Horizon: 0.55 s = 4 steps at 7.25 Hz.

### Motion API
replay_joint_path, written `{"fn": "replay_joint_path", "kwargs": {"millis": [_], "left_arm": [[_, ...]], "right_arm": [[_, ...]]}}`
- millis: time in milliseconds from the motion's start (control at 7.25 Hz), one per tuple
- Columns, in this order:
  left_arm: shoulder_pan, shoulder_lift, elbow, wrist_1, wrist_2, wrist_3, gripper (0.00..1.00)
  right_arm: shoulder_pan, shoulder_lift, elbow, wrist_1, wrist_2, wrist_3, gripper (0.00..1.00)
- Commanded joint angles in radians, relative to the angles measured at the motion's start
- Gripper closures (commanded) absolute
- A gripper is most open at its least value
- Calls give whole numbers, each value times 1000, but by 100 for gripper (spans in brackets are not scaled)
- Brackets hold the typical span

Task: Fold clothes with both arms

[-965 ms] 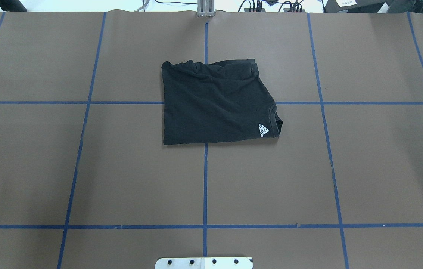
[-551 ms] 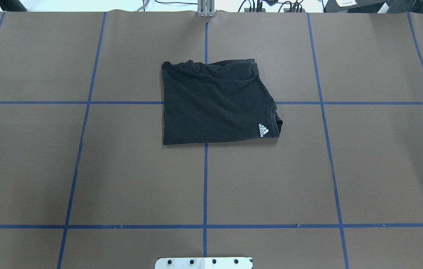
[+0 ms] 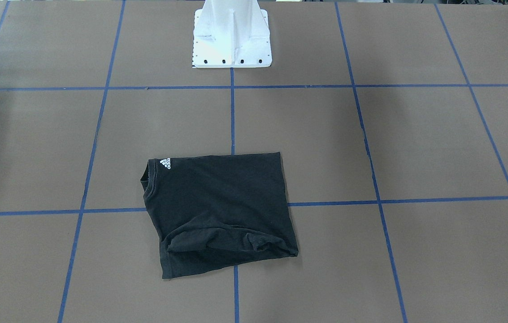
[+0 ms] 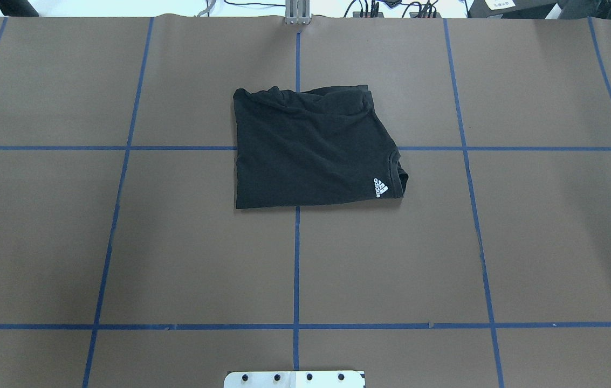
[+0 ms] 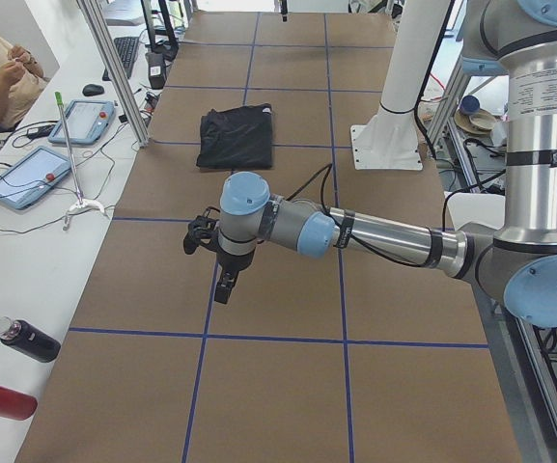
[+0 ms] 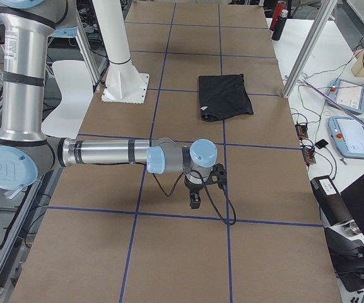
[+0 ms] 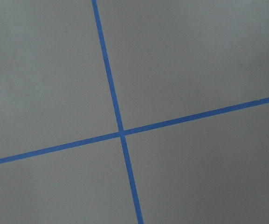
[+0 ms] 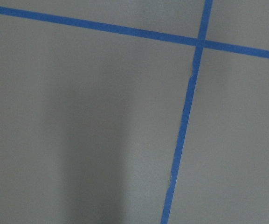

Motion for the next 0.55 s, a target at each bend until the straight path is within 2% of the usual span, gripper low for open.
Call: {"fn": "replay_joint_path", "kwargs": {"millis": [0,138,414], "left_arm": [[0,4,8,2,-19,-1,0],[-2,10,17,2,-85,-3,0],[-2,11,30,-6,-102,-4,0]], "right_arm": [[49,-15,121,-89,-71,-17,0],[38,2,126,-127,-98,-17,0],[37,10,118,-141,-96,-14,0]]}}
